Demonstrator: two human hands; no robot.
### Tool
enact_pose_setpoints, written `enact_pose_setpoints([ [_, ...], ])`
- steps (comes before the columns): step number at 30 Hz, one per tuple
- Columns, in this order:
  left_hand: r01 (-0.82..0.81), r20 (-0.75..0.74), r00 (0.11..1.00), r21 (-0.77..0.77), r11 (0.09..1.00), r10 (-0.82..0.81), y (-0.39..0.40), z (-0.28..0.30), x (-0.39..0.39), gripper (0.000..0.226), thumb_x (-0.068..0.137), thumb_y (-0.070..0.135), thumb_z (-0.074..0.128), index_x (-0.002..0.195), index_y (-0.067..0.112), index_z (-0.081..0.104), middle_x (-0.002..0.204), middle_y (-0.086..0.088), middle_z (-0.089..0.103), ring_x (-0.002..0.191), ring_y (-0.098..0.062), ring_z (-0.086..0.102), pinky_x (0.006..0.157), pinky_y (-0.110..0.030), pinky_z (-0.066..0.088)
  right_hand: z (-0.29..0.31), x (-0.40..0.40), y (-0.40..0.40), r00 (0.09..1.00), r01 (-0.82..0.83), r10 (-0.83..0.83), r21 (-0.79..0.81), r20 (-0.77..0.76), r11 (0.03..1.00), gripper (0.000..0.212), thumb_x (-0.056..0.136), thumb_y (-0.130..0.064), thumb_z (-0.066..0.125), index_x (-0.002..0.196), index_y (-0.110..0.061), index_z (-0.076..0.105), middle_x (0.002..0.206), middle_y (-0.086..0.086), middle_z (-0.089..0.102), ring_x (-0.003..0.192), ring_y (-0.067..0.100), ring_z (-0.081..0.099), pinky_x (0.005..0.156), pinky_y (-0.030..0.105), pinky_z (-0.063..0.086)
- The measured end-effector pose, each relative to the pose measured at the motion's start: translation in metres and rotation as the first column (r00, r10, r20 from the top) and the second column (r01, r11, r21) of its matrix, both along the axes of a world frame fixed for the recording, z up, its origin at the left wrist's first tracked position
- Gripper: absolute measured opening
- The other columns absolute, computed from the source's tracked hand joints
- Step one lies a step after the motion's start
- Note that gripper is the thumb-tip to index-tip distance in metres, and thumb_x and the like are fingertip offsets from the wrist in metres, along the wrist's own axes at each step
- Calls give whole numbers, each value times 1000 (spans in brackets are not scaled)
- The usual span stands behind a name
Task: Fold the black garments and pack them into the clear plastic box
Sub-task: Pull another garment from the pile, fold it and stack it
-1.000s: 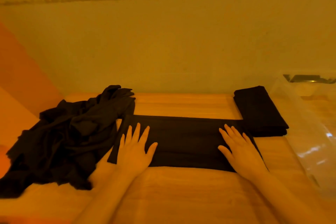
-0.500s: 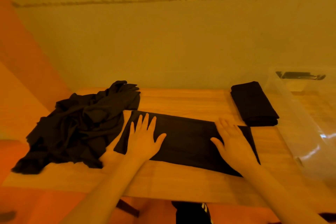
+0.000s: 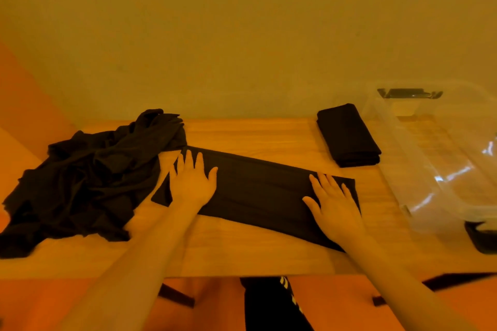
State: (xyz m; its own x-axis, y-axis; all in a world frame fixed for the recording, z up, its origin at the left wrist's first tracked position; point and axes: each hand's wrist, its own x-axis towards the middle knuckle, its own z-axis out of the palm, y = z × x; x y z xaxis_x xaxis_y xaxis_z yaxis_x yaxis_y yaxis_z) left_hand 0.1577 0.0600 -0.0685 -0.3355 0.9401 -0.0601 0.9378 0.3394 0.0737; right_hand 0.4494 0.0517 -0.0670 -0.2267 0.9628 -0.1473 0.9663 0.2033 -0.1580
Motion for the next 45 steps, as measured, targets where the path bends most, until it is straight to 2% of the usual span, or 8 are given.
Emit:
enact_pose_setpoints([
  [9, -136, 105, 984, -92, 986, 145, -4, -5, 46, 74, 92, 63, 15, 150, 20, -1, 157, -13, -7, 143, -36, -10, 113, -57, -1, 41, 6, 11, 964, -135, 161, 137, -210, 981, 59, 96, -40, 39, 147, -21, 17, 156, -4, 13, 143, 10, 8, 114, 26, 14],
  [17, 197, 64, 980, -110, 974, -191, 58, -2, 47, 73, 90, 66, 15, 150, 26, 0, 158, -8, -8, 144, -31, -11, 114, -54, -3, 48, -25, 86, 964, -263, 263, 15, -27, 965, 55, 100, -38, 28, 148, -17, 12, 157, 0, 9, 144, 14, 7, 115, 29, 13],
  [23, 569, 89, 821, -54, 821, -563, 108, 1, 40, 64, 95, 56, 25, 149, 28, 7, 158, 2, -1, 145, -16, -7, 115, -43, -4, 36, -69, 135, 968, -251, 250, 68, 14, 966, 57, 99, -41, 28, 149, -20, 11, 157, -1, 8, 144, 14, 9, 115, 32, 13],
  [26, 431, 59, 897, 100, 897, -438, 116, -4, 21, 62, 97, 50, 27, 150, 22, 11, 158, -1, 6, 145, -17, 0, 116, -42, 0, 34, -90, 155, 942, -335, 337, 111, 6, 936, 55, 100, -37, 30, 149, -19, 12, 157, -1, 8, 144, 14, 6, 116, 30, 6],
  [30, 295, 120, 951, -58, 954, -286, 121, -13, 6, 63, 97, 52, 20, 150, 21, 5, 158, -3, -1, 145, -21, -6, 117, -43, -2, 24, -114, 176, 908, -412, 412, 8, -79, 911, 54, 100, -36, 29, 149, -18, 12, 157, 0, 6, 144, 14, 1, 116, 30, 2],
  [38, 278, 36, 961, -121, 953, -276, 142, 4, -1, 66, 96, 56, 17, 150, 24, -1, 158, -5, -9, 144, -24, -12, 115, -48, -6, 19, -104, 178, 953, -301, 295, -125, -63, 945, 61, 98, -44, 28, 149, -21, 3, 157, 0, -2, 144, 16, -2, 116, 37, 5],
  [41, 212, 131, 968, 25, 977, -214, 88, 19, 23, 62, 98, 49, 24, 150, 22, 2, 158, -3, -10, 144, -22, -10, 115, -43, -3, 38, -80, 142, 965, -254, 250, -43, -82, 966, 60, 98, -43, 29, 149, -24, 4, 157, -4, 1, 144, 14, 4, 116, 33, 7],
  [45, 341, 310, 879, 124, 932, -363, -33, 21, 63, 59, 98, 46, 29, 149, 29, 5, 152, 15, -14, 137, -5, -19, 110, -27, -11, 33, -44, 57, 939, -325, 313, -71, -142, 943, 62, 94, -56, 21, 147, -31, 3, 155, -13, -3, 141, 4, -5, 112, 25, 0],
])
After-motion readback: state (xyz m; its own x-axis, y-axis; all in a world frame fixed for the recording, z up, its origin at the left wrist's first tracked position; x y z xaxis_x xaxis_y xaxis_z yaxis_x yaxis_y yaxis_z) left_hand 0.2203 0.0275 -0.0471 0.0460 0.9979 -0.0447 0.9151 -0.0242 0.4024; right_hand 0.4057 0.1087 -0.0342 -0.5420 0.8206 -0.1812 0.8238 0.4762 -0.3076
